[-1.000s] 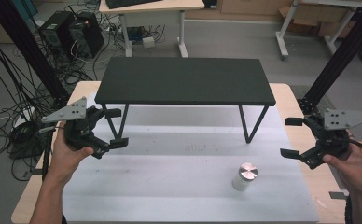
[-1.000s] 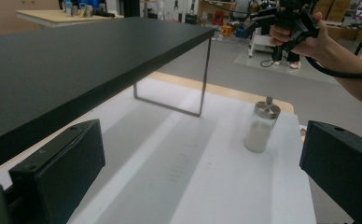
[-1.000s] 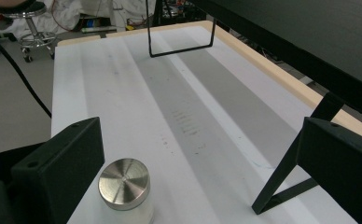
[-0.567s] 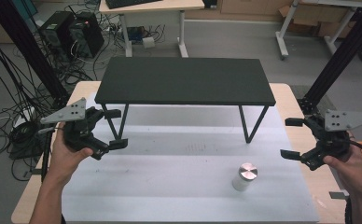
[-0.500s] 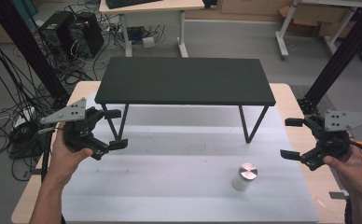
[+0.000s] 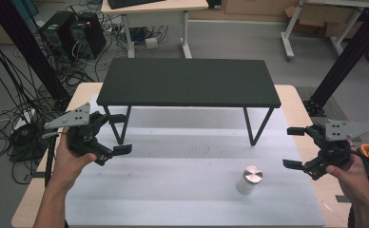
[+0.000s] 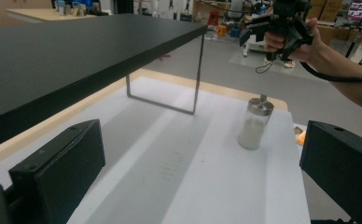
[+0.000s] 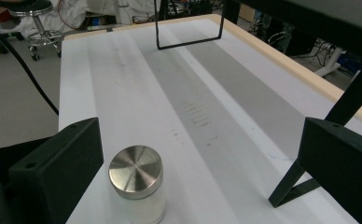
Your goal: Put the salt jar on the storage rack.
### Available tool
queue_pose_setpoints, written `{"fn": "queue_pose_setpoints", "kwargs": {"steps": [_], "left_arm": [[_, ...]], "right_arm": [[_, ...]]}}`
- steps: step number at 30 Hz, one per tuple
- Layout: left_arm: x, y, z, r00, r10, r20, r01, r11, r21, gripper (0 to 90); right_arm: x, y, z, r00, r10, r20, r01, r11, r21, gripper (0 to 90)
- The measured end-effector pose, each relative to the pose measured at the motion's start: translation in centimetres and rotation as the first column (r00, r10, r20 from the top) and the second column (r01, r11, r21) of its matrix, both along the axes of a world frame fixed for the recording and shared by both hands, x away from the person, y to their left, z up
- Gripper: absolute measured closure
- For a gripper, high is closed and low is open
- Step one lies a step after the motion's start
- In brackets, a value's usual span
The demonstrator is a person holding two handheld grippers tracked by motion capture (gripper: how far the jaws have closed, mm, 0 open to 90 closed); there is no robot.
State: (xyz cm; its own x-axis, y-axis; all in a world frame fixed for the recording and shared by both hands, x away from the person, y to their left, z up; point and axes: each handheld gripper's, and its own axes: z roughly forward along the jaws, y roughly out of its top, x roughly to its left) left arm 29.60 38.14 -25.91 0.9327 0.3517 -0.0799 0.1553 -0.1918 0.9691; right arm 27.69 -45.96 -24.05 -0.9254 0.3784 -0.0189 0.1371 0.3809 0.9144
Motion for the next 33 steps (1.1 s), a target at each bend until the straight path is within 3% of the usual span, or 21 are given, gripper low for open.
{"fn": "queue_pose_setpoints", "kwargs": {"steps": [16,33], "left_arm": [[-0.5,0.2,-0.6,1.0000,-0.004,-0.001,0.004,1.0000,0.003,0.3],[-1.3,0.3,-1.2,1.0000,-0.005,-0.006,0.005,0.9999,-0.009,0.3]], "right_arm": [[0.5,1.0,-4.8,0.9962,0.035,-0.079,-0.035,0.9993,0.009,0.2],[0.8,2.9,-9.4,0.9872,0.103,-0.122,-0.101,0.9947,0.019,0.3]]}}
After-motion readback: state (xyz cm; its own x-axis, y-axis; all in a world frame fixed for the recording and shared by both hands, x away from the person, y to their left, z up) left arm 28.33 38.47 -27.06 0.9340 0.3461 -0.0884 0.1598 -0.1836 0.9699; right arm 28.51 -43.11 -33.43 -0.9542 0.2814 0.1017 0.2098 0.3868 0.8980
